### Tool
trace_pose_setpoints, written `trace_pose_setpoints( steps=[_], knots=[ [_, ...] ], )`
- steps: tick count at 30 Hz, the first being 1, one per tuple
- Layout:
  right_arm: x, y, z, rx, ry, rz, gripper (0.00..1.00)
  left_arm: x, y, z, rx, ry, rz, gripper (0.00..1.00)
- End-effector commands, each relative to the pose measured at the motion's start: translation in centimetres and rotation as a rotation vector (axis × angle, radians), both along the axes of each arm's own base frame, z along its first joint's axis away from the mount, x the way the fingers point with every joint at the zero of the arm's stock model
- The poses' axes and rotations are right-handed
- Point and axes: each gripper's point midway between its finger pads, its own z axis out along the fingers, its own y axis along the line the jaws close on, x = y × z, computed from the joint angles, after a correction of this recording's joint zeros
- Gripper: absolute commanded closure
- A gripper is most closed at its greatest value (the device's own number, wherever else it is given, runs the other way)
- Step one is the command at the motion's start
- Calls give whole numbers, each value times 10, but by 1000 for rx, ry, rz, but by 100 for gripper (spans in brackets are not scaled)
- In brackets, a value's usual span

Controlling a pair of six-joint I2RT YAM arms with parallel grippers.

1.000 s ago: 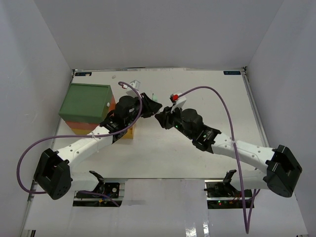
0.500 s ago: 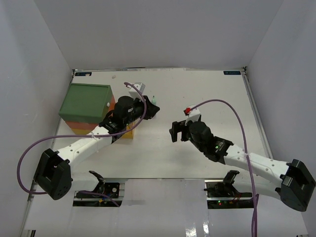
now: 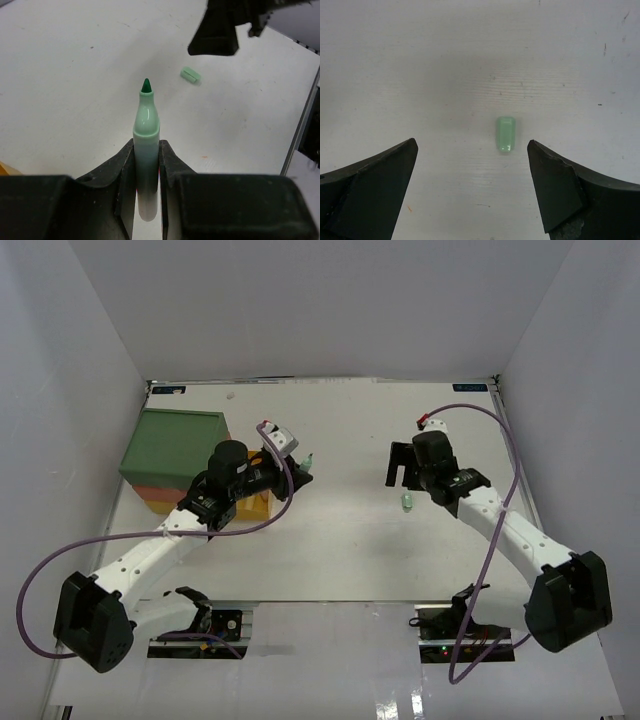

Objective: Sort the stationery into containers
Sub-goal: Pick up the pen from the center of the board, then close the pen cap on the pen.

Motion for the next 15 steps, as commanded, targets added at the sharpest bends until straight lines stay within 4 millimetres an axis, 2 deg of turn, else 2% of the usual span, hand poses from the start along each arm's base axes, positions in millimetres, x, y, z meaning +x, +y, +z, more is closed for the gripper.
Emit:
trace_pose_setpoints(
  steps=[1, 5, 7, 15],
  knots=[
    [-6, -4, -14, -8, 142, 24, 4, -25, -4, -3, 29, -75, -158, 100],
    [-2, -7, -29, -28, 205, 12, 11, -33, -4, -11, 28, -76, -192, 100],
    [0, -8, -37, -48, 234, 12, 13, -36, -5, -8, 27, -81, -206, 100],
    [6, -16, -71, -132, 330, -7, 25, -25, 2, -8, 32, -99, -127, 100]
  ],
)
